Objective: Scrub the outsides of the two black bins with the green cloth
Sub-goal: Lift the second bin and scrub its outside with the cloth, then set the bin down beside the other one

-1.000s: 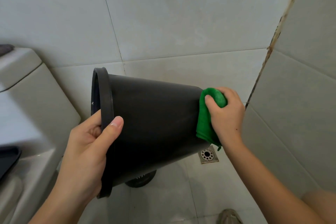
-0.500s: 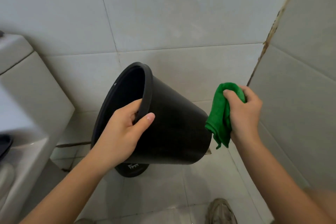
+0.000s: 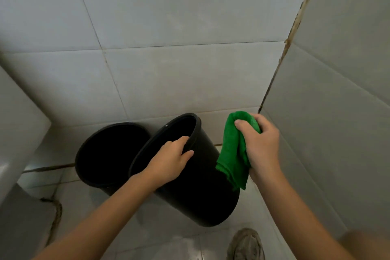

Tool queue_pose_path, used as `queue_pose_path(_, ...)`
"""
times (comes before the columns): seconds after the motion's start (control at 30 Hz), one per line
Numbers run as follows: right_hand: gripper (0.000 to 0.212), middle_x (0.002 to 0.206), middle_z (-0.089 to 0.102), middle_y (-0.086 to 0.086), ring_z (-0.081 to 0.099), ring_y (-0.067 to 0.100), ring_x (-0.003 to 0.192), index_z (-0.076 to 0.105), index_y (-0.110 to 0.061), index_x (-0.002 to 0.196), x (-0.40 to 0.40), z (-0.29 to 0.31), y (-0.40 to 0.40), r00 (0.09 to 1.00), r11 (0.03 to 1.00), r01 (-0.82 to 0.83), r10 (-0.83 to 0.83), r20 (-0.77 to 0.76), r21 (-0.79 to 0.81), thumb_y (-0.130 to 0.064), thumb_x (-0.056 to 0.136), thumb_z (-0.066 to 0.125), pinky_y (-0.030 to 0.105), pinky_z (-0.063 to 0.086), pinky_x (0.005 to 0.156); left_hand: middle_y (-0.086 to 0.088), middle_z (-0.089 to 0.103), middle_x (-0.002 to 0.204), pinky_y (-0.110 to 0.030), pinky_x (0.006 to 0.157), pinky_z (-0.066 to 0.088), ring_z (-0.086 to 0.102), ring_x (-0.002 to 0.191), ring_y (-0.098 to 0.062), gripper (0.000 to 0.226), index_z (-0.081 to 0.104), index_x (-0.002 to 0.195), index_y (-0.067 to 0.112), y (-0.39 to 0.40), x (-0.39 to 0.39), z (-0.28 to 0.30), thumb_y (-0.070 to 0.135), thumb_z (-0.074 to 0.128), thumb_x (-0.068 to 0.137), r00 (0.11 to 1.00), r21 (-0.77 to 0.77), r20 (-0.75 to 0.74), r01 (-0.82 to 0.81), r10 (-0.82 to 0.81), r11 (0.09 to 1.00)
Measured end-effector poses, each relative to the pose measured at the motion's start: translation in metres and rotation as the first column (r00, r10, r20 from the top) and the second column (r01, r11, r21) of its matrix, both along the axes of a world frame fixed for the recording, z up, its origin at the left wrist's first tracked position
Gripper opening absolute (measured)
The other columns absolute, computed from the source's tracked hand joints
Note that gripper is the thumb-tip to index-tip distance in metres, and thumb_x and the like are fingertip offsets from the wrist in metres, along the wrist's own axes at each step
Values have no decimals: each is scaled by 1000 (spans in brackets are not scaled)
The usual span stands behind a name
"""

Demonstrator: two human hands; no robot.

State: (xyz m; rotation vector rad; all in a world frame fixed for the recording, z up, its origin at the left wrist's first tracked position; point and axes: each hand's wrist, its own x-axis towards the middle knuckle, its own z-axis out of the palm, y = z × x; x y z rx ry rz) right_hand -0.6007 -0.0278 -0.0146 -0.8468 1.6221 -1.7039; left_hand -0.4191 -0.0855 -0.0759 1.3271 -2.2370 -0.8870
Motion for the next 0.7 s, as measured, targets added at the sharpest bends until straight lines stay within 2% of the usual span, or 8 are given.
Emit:
queue_pose_path(0.1,17,65,64,-4,62,16,66,69,-22,75,-5,-4,1,1000,1000,-1,0,16,11,-8,84,68,33,51,61,-7,71,103,-26,67,45,68,90,-23,41,45,140,15,2,-17,-17,27,51,101,982,-129,183,72,-47,989)
queue_pose_path(0.17,17,67,64,-3,62,16,66,69,-21,76,-7,-6,2,1000,1000,0,0,19,21,-7,85,68,33,51,61,-8,70,106,-27,65,37,67,92,-27,45,36,145,14,3,-28,-29,29,44,104,933,-234,356,146,-55,961)
queue_pose_path(0.23,16,69,65,-1,63,16,67,69,-21,76,-8,-9,2,1000,999,-3,2,13,33,-8,85,67,33,51,61,-8,69,106,-30,63,36,67,89,-28,45,31,147,13,2,-36,-45,27,39,105,857,-272,511,238,-70,932)
queue_pose_path(0.33,15,72,66,2,63,20,70,69,-22,77,-10,-13,3,1000,999,-10,9,2,45,-9,85,68,37,53,65,-9,67,106,-37,62,43,66,83,-28,48,28,147,9,-4,-40,-78,15,43,101,753,-233,649,334,-110,913)
queue_pose_path(0.43,15,71,66,0,64,19,70,69,-24,77,-11,-19,3,1000,998,-7,7,-13,61,-11,84,69,38,54,66,-17,62,117,-40,69,42,64,94,-36,57,21,150,2,-3,-43,-112,5,44,97,648,-167,746,401,-150,901)
queue_pose_path(0.5,15,68,66,-4,63,17,68,70,-25,76,-12,-23,2,1000,997,-5,6,-22,74,-11,84,69,38,53,65,-19,60,121,-42,74,44,63,101,-38,51,28,147,1,2,-47,-132,3,41,98,597,-99,782,401,-178,911)
queue_pose_path(0.6,17,66,65,-7,63,15,67,69,-25,74,-12,-29,0,1000,996,-5,8,-28,87,-11,84,69,35,53,62,-16,62,118,-42,80,47,63,101,-34,38,42,135,5,2,-56,-150,4,38,98,618,-39,769,302,-165,952)
queue_pose_path(0.7,15,69,66,-4,64,17,69,69,-25,76,-11,-33,-2,999,995,-8,11,-33,102,-12,84,69,33,51,62,-10,65,115,-40,78,48,64,100,-30,40,40,140,13,-12,-60,-157,17,43,100,769,-105,635,188,-79,977)
